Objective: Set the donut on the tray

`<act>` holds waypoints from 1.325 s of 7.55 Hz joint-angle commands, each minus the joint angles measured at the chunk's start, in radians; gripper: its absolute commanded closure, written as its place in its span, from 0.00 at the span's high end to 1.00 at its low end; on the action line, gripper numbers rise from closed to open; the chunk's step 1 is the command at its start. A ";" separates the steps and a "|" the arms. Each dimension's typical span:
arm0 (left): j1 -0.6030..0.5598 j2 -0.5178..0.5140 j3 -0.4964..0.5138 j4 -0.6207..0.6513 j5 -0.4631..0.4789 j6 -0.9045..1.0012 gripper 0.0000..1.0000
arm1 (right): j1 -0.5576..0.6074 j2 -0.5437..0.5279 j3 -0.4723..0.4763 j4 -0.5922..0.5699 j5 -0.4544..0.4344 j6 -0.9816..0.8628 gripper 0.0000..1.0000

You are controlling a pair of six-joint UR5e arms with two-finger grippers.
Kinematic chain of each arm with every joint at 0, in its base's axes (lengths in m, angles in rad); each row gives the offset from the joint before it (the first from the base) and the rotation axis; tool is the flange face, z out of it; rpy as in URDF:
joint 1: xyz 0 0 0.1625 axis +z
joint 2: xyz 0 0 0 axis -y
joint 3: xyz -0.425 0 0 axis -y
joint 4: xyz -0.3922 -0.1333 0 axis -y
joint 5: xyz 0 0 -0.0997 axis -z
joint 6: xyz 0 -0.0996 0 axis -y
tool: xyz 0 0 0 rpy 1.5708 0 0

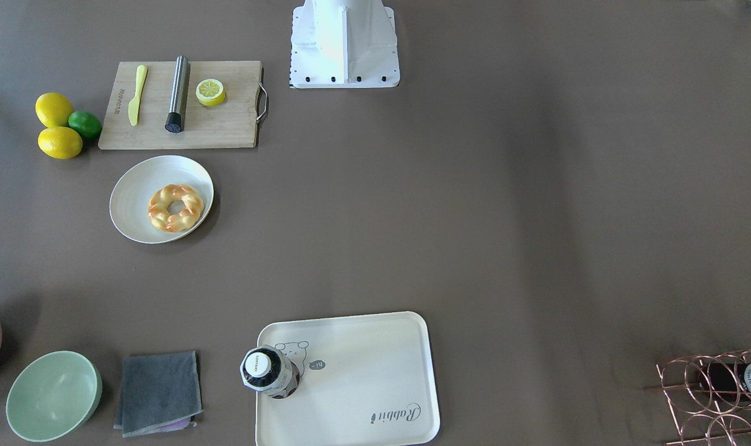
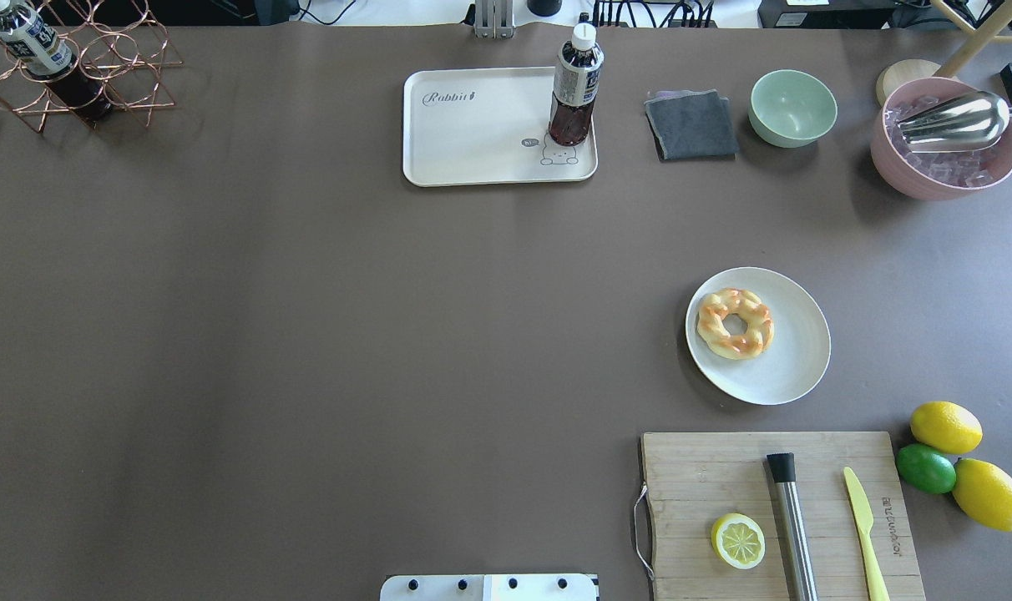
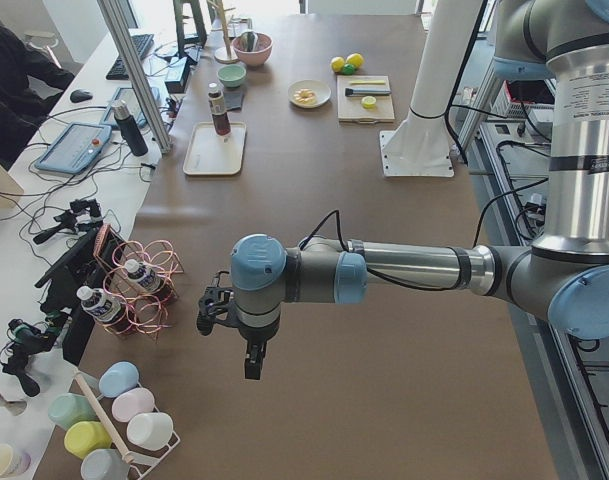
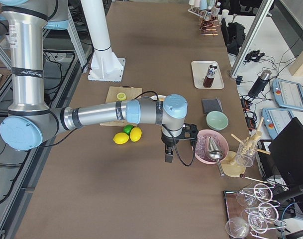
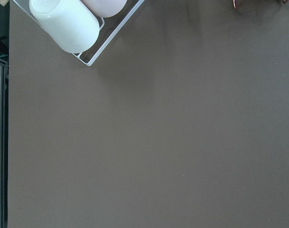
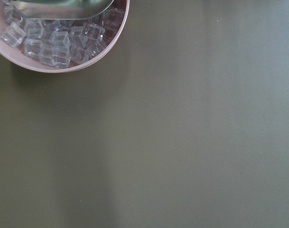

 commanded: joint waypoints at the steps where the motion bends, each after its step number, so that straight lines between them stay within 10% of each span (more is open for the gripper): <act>1: 0.000 -0.003 -0.006 -0.006 0.035 0.002 0.98 | 0.000 0.000 0.000 0.000 0.003 0.000 1.00; 10: -0.003 -0.029 -0.051 -0.015 -0.013 0.000 0.98 | 0.005 0.021 0.017 0.000 0.004 0.000 1.00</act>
